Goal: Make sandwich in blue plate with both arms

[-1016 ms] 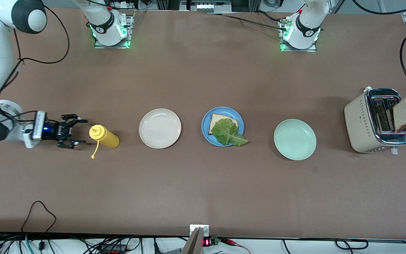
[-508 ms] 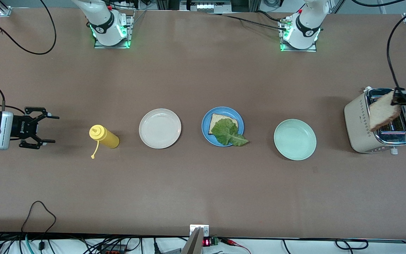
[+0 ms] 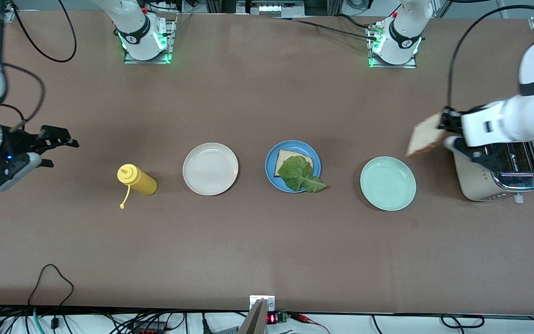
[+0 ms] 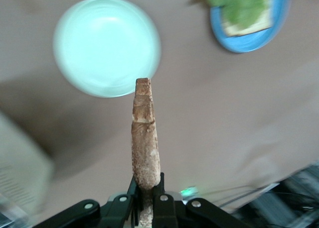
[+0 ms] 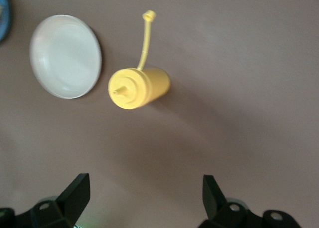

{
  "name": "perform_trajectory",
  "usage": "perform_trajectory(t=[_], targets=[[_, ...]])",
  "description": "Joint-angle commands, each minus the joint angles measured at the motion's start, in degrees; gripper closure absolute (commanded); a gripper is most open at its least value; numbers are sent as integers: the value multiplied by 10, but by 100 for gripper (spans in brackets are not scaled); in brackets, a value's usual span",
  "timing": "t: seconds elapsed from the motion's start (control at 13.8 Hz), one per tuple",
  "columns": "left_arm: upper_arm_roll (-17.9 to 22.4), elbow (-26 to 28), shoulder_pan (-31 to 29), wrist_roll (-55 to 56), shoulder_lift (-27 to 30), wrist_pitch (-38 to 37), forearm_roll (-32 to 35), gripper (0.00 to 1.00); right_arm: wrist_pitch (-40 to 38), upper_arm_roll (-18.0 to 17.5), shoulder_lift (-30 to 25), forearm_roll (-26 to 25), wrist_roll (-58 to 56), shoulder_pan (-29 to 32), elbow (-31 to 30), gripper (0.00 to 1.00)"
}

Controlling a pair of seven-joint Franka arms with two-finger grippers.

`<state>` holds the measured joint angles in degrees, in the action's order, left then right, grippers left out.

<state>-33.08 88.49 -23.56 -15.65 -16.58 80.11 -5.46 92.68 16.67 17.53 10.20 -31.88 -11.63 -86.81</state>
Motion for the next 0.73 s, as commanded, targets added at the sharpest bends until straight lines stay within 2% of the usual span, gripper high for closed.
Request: perform_trajectory(t=[0.0, 0.15, 0.36, 0.51, 0.65], targets=[[-4, -10, 14, 34, -62, -1, -109, 99, 10, 4, -29, -75, 171, -44, -12, 0], [-4, -4, 19, 36, -98, 37, -200, 100, 8, 5, -29, -80, 175, -45, 21, 0], [-5, 4, 21, 14, -154, 96, -297, 100, 1, 8, -33, -57, 183, -43, 35, 0], [-6, 48, 32, -28, -159, 168, -362, 100, -22, 7, -61, -57, 210, -49, 28, 0], [-6, 104, 33, -121, -162, 240, -422, 100, -23, -8, -87, -60, 244, -34, 15, 0]])
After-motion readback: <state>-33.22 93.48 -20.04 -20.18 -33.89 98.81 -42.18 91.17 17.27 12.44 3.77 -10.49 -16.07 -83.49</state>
